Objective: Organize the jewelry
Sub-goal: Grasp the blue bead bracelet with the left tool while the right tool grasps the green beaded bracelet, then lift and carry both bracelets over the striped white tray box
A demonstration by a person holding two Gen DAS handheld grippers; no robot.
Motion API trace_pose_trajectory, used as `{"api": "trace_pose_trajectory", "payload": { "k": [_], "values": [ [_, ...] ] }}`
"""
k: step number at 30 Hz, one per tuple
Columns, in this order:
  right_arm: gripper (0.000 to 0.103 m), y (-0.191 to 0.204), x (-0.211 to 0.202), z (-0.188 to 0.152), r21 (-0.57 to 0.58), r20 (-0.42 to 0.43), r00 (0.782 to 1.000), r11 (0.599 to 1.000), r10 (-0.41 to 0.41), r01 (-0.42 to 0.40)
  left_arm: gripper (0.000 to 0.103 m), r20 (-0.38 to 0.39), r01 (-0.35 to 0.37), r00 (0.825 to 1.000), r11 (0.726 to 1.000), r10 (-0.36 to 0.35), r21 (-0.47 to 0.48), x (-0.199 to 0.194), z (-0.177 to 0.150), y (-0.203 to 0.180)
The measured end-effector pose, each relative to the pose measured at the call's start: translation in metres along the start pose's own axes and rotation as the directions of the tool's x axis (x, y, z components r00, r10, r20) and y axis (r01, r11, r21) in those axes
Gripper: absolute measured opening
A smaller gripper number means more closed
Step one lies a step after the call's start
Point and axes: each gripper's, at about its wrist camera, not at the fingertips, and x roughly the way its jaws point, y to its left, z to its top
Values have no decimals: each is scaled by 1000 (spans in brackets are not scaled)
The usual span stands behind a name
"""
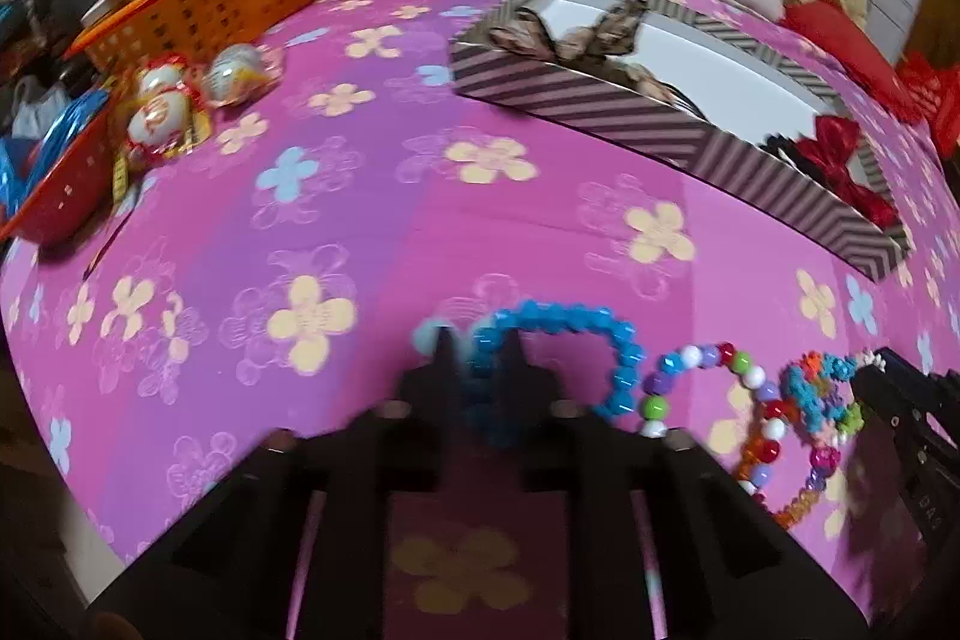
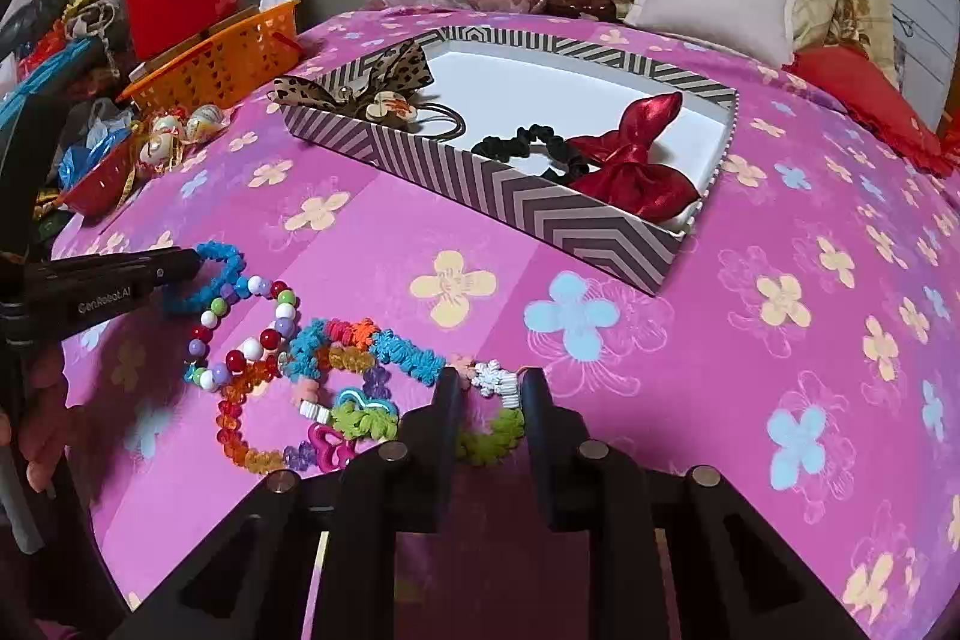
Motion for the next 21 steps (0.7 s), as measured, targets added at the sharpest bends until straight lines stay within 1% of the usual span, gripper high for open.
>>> {"api": "trace_pose_trajectory", "payload": {
  "k": [2, 3, 5, 10, 13, 21],
  "values": [
    [8, -1, -8, 2, 10, 29, 1000, 1000, 2, -2, 7, 2, 7, 1000, 1000, -7, 4, -1, -1, -2],
    [8, -2, -13, 3, 11, 43, 999, 1000, 3, -4, 7, -6, 39, 999, 999, -39, -10, -1, -1, 0],
    [8, -1, -23, 7, 11, 75, 997, 1000, 7, -8, 7, -19, 74, 997, 997, -75, -29, -3, -2, 3],
    [8, -2, -44, 13, 30, 124, 992, 999, 33, -37, 7, -2, 85, 996, 996, -85, -38, -15, -1, 7],
    [8, -1, -54, 16, 46, 149, 987, 996, 66, -74, 7, 22, 97, 995, 995, -96, -38, -27, 4, 9],
    [8, 8, -72, 27, 25, 182, 980, 996, 81, -86, 7, 78, 111, 991, 994, -110, -15, -60, 21, 12]
  ]
}}
